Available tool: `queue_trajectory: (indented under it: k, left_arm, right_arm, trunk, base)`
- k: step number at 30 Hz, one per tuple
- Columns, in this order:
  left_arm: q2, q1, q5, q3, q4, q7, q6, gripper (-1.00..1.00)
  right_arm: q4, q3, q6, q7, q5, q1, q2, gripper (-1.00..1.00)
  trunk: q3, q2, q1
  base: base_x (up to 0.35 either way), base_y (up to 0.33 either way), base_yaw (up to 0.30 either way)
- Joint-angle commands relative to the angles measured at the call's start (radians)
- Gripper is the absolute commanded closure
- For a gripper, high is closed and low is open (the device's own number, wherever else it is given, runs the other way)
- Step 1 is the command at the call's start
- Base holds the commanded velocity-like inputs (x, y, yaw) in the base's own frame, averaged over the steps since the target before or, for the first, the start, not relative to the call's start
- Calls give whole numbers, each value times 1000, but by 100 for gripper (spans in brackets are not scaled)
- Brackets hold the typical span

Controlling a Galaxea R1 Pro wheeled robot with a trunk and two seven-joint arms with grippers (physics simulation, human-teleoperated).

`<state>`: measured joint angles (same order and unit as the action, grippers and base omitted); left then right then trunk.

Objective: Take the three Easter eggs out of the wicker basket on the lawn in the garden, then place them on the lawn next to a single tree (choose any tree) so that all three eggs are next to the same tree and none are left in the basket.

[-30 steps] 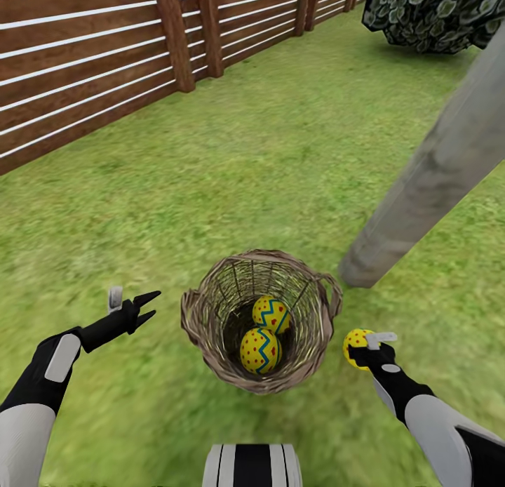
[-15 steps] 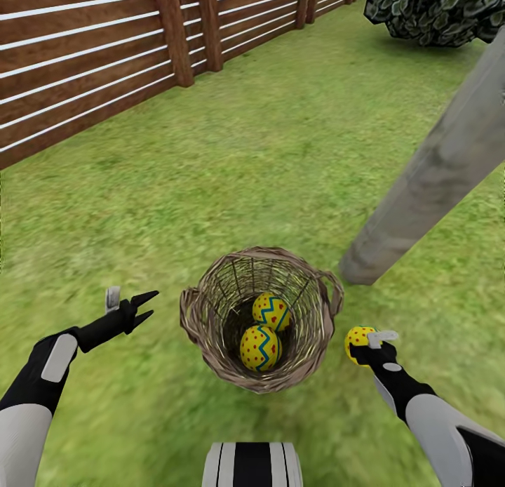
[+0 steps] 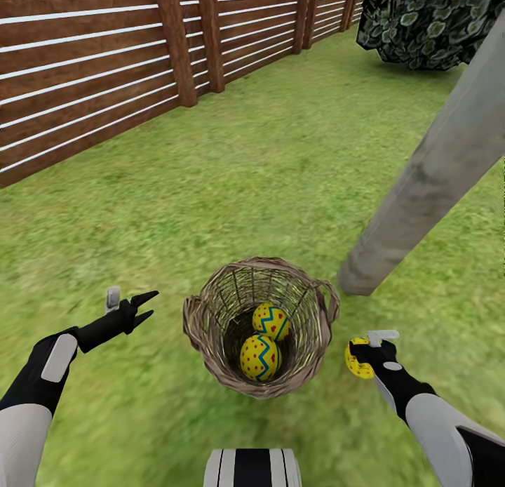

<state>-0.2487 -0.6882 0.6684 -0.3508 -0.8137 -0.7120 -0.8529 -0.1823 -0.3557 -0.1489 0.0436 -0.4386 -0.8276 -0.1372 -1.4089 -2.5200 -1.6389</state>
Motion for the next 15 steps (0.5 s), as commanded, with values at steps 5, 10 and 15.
queue_trajectory:
  k: [5, 10, 15]
  left_arm:
    - [-1, -1, -2, -2, 0, -3, -5, -100]
    - [-15, -1, -2, -28, -1, -4, -6, -100]
    - [-47, -1, -1, -46, 1, -4, -6, -100]
  right_arm:
    - [-151, -8, 68, 0, -4, -1, 0, -100]
    - [-596, -13, 663, -344, -3, 24, -45, -100]
    - [-946, -63, 990, -659, -3, 142, -113, -100]
  trunk:
    - [19, 1, 2]
    - [38, 2, 5]
    - [57, 3, 7]
  base:
    - [0, 0, 0]
    - [0, 0, 0]
    - [0, 0, 0]
